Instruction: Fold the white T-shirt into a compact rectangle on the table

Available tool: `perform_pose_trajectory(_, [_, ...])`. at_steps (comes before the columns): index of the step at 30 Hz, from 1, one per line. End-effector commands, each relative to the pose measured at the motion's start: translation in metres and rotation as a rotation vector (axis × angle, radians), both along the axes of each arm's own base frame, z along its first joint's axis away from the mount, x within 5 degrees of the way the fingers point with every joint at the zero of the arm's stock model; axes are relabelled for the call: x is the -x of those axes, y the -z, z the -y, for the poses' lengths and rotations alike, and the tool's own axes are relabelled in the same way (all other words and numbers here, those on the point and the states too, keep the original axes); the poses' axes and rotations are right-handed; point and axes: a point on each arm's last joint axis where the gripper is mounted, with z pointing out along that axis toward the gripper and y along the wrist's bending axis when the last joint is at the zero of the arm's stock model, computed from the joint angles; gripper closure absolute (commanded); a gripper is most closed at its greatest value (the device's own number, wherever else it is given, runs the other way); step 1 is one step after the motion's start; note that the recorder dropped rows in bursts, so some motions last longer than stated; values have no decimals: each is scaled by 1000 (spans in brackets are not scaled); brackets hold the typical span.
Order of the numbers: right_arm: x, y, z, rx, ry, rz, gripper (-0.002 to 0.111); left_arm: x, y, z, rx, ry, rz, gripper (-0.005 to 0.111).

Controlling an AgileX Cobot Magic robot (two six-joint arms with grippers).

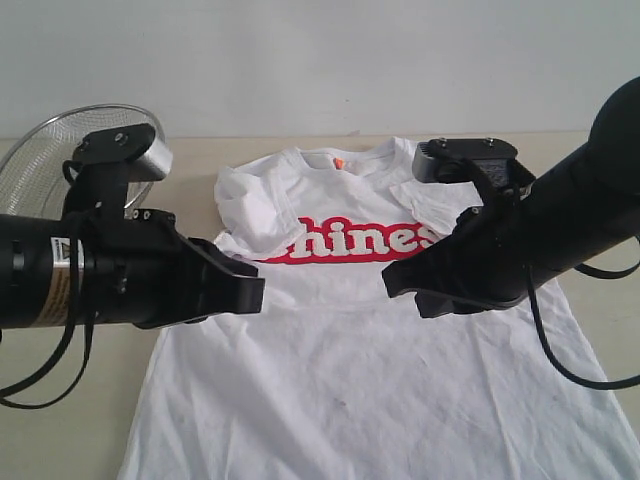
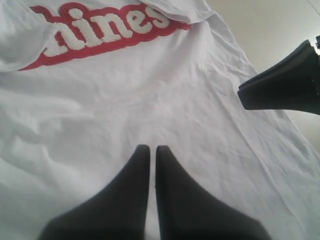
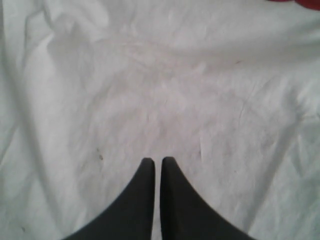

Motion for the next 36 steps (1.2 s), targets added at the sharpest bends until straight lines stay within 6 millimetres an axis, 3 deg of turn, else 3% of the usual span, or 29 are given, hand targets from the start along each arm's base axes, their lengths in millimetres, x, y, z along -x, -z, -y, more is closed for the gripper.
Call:
perform_pose_trajectory(1, [1, -5, 0, -5, -1, 24, 108, 3, -3, 1, -127, 17, 155, 102])
perform_pose_trajectory(9, [1, -5, 0, -5, 0, 26, 108, 0, -1, -11, -228, -151, 248, 102])
perform_pose_trajectory(17, [1, -5, 0, -5, 0, 26, 108, 15, 8, 3, -134, 24, 115, 102])
perform_pose_trajectory(21, [1, -5, 0, -5, 0, 26, 108, 28, 9, 14, -82, 198, 64, 102])
perform_pose_trajectory(25, [1, -5, 0, -5, 0, 26, 108, 35, 6, 22, -27, 334, 109, 102])
perform_pose_trajectory(36, [1, -5, 0, -5, 0, 26, 108, 32, 15, 11, 4, 187, 124, 102])
